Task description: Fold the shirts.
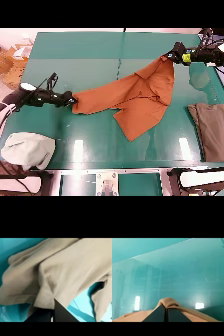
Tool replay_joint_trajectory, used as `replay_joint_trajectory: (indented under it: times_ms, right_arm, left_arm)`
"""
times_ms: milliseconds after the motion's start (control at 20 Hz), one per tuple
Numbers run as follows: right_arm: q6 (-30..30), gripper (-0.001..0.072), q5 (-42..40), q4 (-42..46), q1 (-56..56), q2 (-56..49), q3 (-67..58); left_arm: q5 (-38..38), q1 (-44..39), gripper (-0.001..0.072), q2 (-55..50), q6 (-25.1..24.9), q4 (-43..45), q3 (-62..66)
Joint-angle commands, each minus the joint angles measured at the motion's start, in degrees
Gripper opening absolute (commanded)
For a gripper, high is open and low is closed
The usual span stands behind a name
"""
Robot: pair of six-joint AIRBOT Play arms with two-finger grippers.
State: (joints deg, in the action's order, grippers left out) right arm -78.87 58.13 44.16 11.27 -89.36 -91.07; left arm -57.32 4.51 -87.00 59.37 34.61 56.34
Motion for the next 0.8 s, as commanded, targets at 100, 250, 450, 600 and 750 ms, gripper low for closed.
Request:
replay_joint_trajectory:
  times_ms: [100, 250, 450, 600, 750]
  right_arm:
    - [0.0, 0.0016, 1.9, -0.1, 0.0, 0.9, 0.0]
    - [0.0, 0.0016, 1.9, -0.1, 1.4, 5.8, -2.5]
    - [-1.5, 0.0017, 1.9, -0.3, 6.4, 16.2, -11.9]
    - [-2.2, 0.0017, 1.5, -0.3, 10.6, 24.5, -18.7]
    - [-2.2, 0.0017, -3.2, -0.2, 14.0, 32.7, -23.7]
  left_arm:
    - [-2.3, -0.2, 0.0019, 2.3, 0.2, 0.1, 8.5]
    - [-2.2, -0.2, 0.0019, 7.7, 0.2, 0.1, 20.7]
    - [-1.6, -0.2, 0.0020, 17.1, 0.1, 0.2, 42.3]
    - [-2.5, -0.2, 0.0020, 22.0, 0.3, 0.2, 57.5]
    - [-2.3, -0.2, 0.0020, 27.2, 0.8, 0.1, 64.3]
